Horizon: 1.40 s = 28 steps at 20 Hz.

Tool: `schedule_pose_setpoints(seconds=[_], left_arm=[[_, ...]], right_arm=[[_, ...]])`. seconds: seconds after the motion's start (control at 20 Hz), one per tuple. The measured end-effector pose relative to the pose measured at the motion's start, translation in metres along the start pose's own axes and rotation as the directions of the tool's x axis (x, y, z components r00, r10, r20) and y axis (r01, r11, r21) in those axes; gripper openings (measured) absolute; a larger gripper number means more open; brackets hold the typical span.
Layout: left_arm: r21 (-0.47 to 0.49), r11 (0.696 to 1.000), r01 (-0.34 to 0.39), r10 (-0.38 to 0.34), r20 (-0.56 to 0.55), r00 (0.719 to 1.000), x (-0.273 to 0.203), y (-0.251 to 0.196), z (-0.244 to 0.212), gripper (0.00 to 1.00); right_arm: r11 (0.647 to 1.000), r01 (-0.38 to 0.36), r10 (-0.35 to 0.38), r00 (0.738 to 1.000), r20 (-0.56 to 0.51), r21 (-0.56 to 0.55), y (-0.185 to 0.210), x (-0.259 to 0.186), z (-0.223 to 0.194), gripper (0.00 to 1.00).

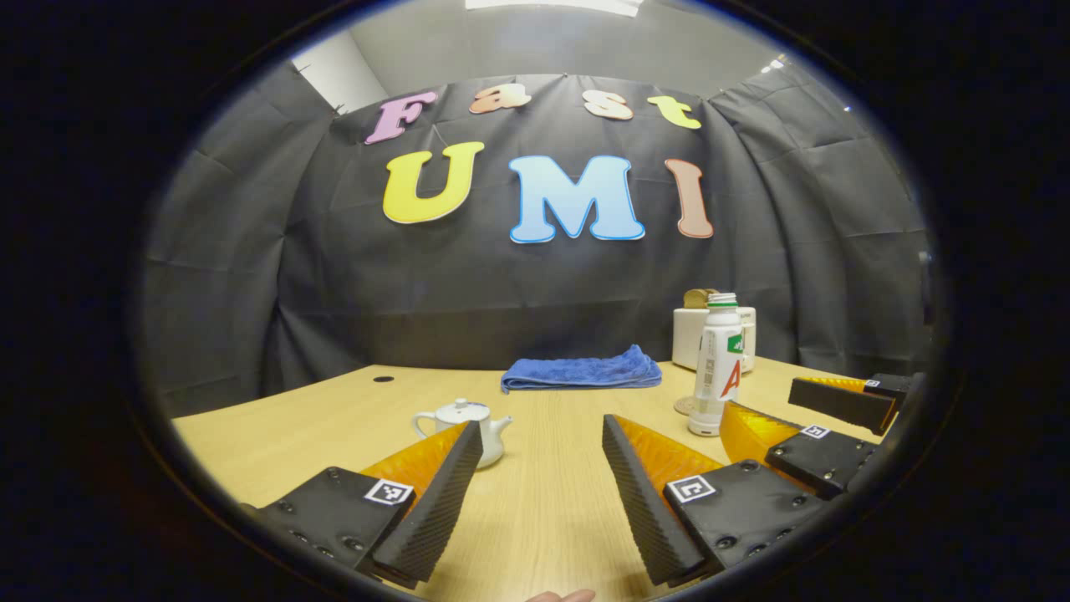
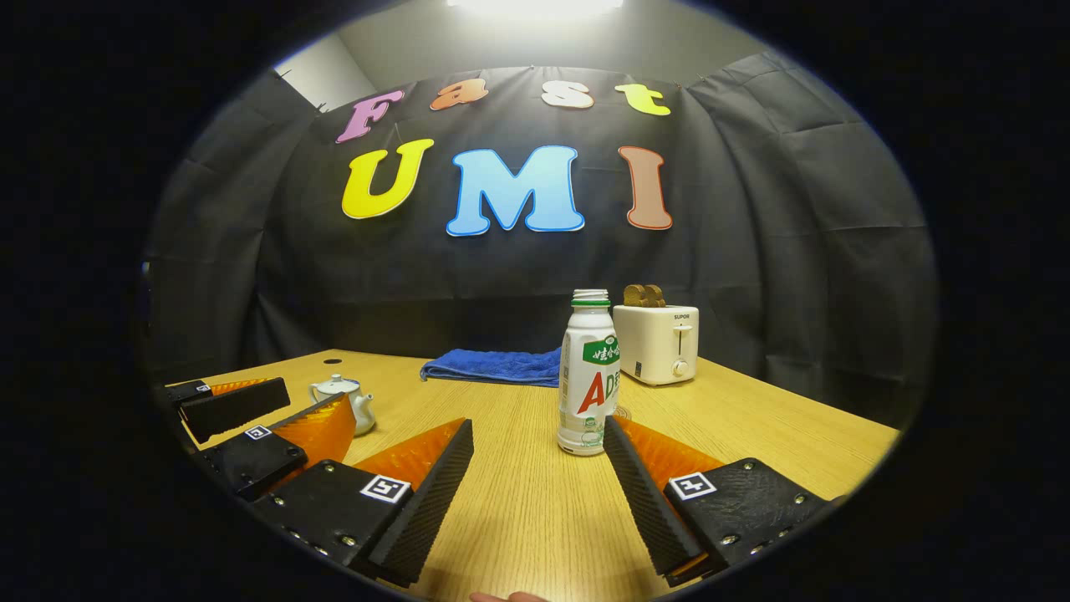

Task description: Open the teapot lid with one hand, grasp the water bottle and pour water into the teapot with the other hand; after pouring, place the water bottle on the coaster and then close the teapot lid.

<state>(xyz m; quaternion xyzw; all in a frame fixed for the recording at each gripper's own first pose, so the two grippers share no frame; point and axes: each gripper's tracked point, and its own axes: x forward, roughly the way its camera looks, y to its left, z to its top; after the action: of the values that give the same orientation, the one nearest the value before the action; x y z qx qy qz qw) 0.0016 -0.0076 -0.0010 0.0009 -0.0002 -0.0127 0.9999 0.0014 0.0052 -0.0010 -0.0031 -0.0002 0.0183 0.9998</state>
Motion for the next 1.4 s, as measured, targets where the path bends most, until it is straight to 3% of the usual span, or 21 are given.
schedule_pose_setpoints(seconds=[0.3, 0.55, 0.85, 1.2, 1.4], left_arm=[[-0.001, 1.000, -0.007, 0.007, 0.002, 1.000, 0.006, 0.011, 0.000, 0.99], [-0.019, 0.998, -0.063, 0.064, 0.019, 0.998, 0.040, 0.054, 0.014, 0.99], [-0.003, 0.998, -0.071, 0.071, -0.008, 0.997, 0.092, 0.082, 0.013, 0.99], [-0.034, 0.997, -0.073, 0.073, -0.018, 0.997, 0.133, 0.100, 0.004, 0.99], [-0.027, 0.998, -0.059, 0.056, -0.108, 0.993, 0.148, 0.098, -0.026, 0.99]], right_arm=[[1.000, -0.007, 0.007, 1.000, 0.004, 0.014, -0.001, 0.003, 0.001, 0.97], [0.999, -0.039, 0.039, 0.999, 0.000, 0.036, 0.001, 0.015, 0.001, 0.96], [0.993, -0.107, 0.108, 0.994, -0.032, 0.047, 0.014, 0.022, -0.001, 0.96], [0.994, -0.097, 0.098, 0.995, -0.021, 0.056, 0.003, 0.030, 0.011, 0.96], [0.994, -0.076, 0.078, 0.997, -0.018, 0.077, -0.007, 0.034, 0.014, 0.97]])
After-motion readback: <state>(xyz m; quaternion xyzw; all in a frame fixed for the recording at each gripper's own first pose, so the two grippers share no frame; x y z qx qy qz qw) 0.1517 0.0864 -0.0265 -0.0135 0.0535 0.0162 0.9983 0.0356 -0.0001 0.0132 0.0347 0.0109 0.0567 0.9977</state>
